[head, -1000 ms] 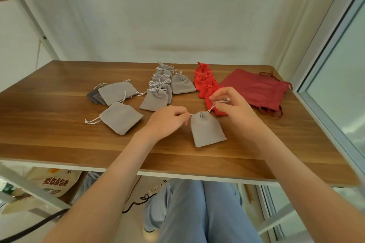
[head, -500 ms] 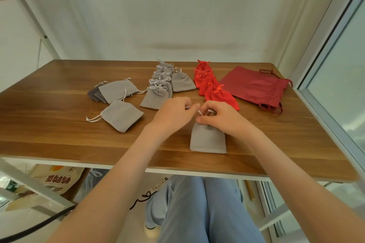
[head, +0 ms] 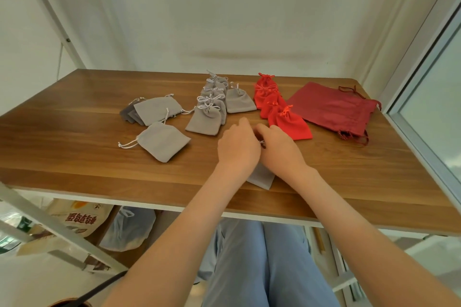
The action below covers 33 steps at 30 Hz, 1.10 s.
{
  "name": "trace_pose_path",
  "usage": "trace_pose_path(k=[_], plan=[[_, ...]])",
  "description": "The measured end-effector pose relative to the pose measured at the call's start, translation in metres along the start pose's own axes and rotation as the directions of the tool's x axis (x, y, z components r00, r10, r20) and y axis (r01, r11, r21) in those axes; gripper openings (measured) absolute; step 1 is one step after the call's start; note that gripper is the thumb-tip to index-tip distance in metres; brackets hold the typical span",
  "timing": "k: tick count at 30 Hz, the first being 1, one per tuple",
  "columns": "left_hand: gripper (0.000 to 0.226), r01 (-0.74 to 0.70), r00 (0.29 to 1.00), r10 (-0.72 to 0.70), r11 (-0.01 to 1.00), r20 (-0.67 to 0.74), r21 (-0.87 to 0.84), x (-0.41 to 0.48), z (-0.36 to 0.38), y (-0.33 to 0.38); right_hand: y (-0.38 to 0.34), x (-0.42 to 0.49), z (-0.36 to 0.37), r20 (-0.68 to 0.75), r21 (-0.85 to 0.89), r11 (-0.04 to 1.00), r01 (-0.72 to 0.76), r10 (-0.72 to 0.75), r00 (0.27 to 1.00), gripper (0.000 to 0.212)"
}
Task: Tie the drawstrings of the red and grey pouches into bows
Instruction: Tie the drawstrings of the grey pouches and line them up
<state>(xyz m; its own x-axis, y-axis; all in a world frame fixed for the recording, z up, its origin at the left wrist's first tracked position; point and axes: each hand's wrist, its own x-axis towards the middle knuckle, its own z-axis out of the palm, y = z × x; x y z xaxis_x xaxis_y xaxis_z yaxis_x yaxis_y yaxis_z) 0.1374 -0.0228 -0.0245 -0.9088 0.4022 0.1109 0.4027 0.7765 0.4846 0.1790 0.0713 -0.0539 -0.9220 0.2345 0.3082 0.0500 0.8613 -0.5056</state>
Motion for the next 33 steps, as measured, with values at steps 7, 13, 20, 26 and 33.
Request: trace_pose_path(k=[7,13,20,26,33], plan=[[0.014,-0.051,0.992,-0.006,0.894,-0.128,-0.445,-0.008,0.018,-0.012,0.004,0.003,0.001,-0.062,0.555,0.83,-0.058,0.111,0.992,0.013],[0.025,-0.251,0.961,0.173,0.871,-0.215,-0.422,-0.007,0.027,-0.019,0.018,0.007,-0.008,0.121,0.855,0.47,-0.22,0.231,0.965,0.008],[0.024,-0.372,0.927,0.335,0.779,-0.167,-0.505,-0.002,0.033,-0.024,0.021,0.006,-0.008,0.082,0.903,0.393,-0.175,0.244,0.966,0.006],[0.036,-0.271,0.957,0.281,0.789,-0.068,-0.552,-0.004,0.029,-0.022,0.014,0.005,-0.009,0.057,0.922,0.364,-0.128,0.2,0.978,0.008],[0.029,-0.308,0.932,0.362,0.842,0.039,-0.443,0.004,0.026,-0.026,0.015,0.005,-0.009,0.064,0.912,0.391,-0.126,0.166,0.984,0.009]])
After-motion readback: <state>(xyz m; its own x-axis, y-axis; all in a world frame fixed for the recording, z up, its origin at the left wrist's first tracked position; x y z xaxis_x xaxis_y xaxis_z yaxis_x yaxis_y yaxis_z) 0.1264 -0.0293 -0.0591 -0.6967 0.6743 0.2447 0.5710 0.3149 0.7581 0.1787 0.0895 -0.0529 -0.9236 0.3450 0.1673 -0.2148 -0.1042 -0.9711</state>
